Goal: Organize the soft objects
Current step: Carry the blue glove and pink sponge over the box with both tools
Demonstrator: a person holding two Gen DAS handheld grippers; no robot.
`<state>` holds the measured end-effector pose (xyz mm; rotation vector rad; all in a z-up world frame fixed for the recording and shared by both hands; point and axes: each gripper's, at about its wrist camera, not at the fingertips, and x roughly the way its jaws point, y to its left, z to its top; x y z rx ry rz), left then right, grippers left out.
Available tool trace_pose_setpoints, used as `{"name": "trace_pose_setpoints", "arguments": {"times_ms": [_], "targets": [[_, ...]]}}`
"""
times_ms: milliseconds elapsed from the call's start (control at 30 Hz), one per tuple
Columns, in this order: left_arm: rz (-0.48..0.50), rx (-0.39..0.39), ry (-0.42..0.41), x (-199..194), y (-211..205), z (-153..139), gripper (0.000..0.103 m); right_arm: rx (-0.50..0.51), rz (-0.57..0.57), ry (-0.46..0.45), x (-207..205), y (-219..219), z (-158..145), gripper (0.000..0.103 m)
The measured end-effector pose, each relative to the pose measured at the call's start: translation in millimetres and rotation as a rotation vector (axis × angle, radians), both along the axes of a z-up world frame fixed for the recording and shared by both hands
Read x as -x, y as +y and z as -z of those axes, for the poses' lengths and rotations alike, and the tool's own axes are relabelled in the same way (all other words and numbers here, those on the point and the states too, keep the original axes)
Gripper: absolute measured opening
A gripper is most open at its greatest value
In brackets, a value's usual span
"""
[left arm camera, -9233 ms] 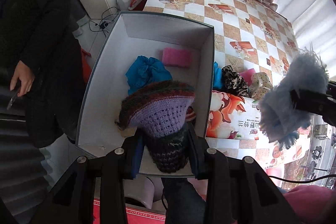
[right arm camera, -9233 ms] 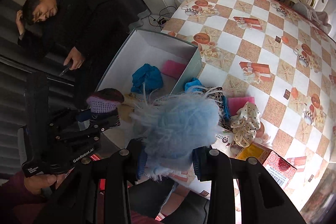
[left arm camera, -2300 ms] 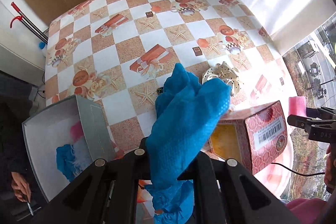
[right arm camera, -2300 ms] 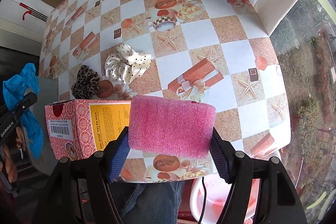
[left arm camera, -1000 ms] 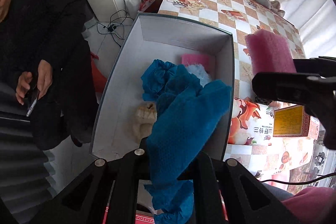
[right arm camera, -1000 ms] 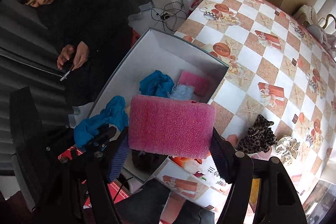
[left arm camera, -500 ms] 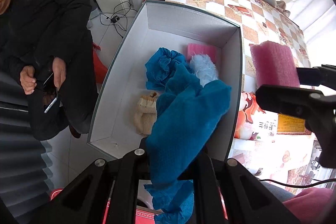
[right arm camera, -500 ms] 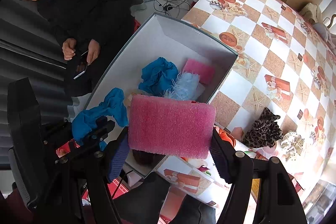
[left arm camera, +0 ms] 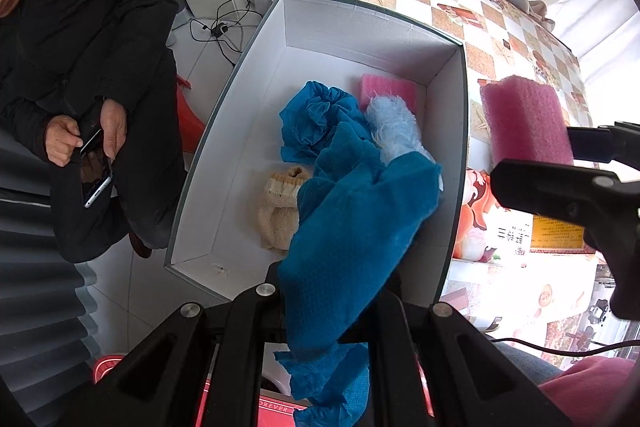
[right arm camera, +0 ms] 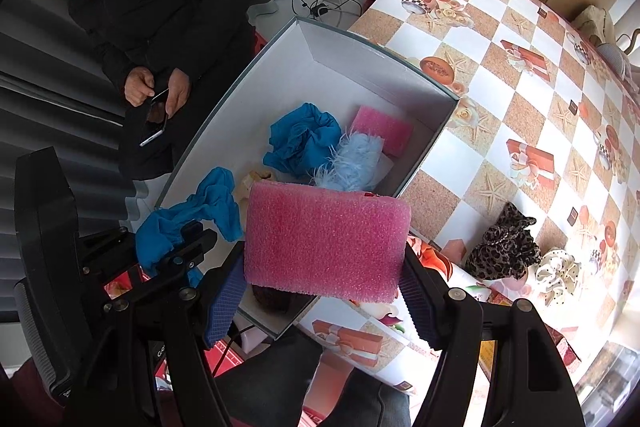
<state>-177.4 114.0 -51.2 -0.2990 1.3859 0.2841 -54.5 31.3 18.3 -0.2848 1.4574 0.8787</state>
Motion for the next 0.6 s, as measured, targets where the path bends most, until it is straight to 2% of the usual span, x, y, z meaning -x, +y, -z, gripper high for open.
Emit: {"name": "trace_pose_setpoints", "arguments": {"times_ms": [600], "targets": [[0.008,0.007,0.016,-3,2,6,0.011,0.021,-0.034,-0.015,-7,11,5,0.072]]}}
